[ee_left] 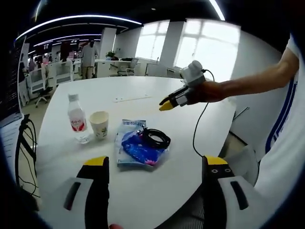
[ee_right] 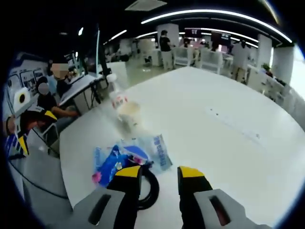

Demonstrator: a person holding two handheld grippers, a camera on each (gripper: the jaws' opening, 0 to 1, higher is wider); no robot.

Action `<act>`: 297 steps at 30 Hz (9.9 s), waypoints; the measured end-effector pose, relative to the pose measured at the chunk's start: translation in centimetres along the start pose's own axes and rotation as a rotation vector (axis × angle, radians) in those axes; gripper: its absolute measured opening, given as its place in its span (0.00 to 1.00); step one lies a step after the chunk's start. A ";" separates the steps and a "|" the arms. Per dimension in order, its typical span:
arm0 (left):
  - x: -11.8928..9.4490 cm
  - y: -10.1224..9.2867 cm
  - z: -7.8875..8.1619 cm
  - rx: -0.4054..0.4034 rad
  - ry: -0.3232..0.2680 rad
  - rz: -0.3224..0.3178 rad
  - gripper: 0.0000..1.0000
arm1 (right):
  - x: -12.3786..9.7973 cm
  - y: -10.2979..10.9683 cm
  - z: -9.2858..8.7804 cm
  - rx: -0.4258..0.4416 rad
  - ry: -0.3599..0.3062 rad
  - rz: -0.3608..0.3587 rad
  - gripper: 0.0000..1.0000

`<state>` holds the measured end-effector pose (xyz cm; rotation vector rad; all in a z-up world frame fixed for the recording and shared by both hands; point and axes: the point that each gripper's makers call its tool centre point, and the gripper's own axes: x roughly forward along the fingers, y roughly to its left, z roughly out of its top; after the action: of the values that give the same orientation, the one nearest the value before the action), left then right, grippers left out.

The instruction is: Arrange the tabletop items into an orderly group along one side of the table until the central work area is clear of visible clutter.

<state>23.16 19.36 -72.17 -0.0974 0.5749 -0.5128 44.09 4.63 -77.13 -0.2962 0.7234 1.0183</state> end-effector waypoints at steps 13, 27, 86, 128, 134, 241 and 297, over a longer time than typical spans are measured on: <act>2.6 -1.2 0.6 0.014 0.022 -0.034 0.79 | -5.0 -3.0 -3.8 0.063 -0.016 -0.063 0.32; 4.9 -2.9 1.4 0.027 0.038 -0.050 0.79 | -11.6 -4.8 -8.4 0.119 -0.066 -0.117 0.46; 9.2 -2.0 1.2 -0.095 0.050 0.033 0.73 | -13.4 0.2 -9.6 0.215 -0.218 -0.022 0.77; 13.4 -0.3 0.2 -0.347 0.027 0.145 0.65 | -5.2 0.1 -7.8 0.342 -0.139 0.030 0.60; 14.5 -0.1 -0.6 -0.404 0.031 0.193 0.63 | -3.5 0.7 -7.6 0.363 -0.123 0.032 0.56; 25.5 -6.3 -1.0 -0.425 0.188 0.079 0.00 | -3.9 -4.1 -14.0 0.701 -0.106 -0.240 0.01; 27.6 -5.6 -1.6 -0.435 0.262 0.108 0.02 | -2.2 -5.3 -16.2 0.895 -0.035 -0.267 0.03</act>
<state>39.67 1.09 -85.92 -0.4149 0.9377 -0.2895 41.27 -8.33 -88.09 0.3946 1.0028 0.3751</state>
